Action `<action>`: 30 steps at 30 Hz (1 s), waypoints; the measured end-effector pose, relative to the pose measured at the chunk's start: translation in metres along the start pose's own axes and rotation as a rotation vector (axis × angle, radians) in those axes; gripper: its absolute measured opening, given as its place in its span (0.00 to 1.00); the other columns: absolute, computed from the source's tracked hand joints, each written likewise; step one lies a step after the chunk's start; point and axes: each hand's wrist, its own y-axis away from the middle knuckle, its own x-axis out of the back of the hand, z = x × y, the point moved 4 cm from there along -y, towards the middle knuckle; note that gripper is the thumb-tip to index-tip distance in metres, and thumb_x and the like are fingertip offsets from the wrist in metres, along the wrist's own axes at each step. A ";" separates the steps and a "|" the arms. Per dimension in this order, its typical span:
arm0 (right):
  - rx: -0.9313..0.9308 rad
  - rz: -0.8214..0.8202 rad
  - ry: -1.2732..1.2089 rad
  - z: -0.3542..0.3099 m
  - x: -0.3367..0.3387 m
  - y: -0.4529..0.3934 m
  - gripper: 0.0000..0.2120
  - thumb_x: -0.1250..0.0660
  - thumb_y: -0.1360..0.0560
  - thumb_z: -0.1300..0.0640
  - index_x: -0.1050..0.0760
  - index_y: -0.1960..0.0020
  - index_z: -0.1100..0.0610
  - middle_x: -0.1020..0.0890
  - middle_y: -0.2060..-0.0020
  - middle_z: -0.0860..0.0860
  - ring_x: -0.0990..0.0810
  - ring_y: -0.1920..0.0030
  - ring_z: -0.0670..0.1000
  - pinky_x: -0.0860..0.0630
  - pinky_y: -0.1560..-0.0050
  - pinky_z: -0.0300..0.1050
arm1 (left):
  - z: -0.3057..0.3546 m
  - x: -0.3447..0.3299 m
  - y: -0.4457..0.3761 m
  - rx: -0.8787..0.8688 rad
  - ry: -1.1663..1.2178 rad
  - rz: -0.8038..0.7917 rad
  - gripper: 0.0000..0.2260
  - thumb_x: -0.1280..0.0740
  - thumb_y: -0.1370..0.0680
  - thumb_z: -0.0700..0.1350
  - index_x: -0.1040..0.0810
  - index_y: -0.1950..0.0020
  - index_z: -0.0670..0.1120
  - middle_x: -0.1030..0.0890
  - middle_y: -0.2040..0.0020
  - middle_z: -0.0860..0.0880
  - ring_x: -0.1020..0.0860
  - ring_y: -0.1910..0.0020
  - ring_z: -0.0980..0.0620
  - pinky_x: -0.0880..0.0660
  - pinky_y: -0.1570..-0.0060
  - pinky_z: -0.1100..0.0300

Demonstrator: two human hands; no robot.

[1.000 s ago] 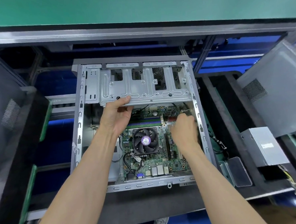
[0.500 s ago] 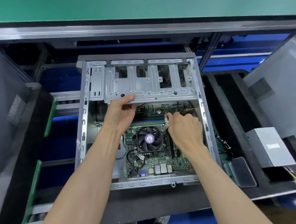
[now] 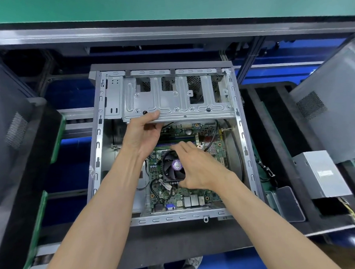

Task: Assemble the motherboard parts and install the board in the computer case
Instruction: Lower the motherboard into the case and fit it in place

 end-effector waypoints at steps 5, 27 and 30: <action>0.007 0.025 -0.009 0.000 0.002 -0.003 0.38 0.20 0.41 0.46 0.32 0.39 0.59 0.26 0.48 0.52 0.32 0.50 0.51 0.25 0.51 0.50 | 0.000 0.000 0.001 0.004 0.009 0.028 0.14 0.34 0.25 0.29 0.16 0.66 0.40 0.18 0.63 0.46 0.17 0.60 0.51 0.21 0.49 0.61; 0.013 0.021 0.000 -0.001 0.002 0.000 0.32 0.21 0.42 0.49 0.36 0.48 0.56 0.30 0.54 0.49 0.33 0.56 0.51 0.33 0.60 0.47 | 0.000 0.004 -0.003 0.011 0.019 0.097 0.12 0.33 0.27 0.28 0.16 0.66 0.40 0.19 0.64 0.46 0.18 0.60 0.51 0.21 0.50 0.62; 0.020 0.022 -0.005 0.000 0.001 0.000 0.33 0.20 0.42 0.49 0.39 0.50 0.54 0.32 0.56 0.48 0.34 0.56 0.51 0.33 0.60 0.47 | -0.001 0.005 -0.005 0.020 0.020 0.112 0.10 0.32 0.28 0.28 0.16 0.66 0.39 0.18 0.62 0.45 0.18 0.59 0.50 0.20 0.48 0.61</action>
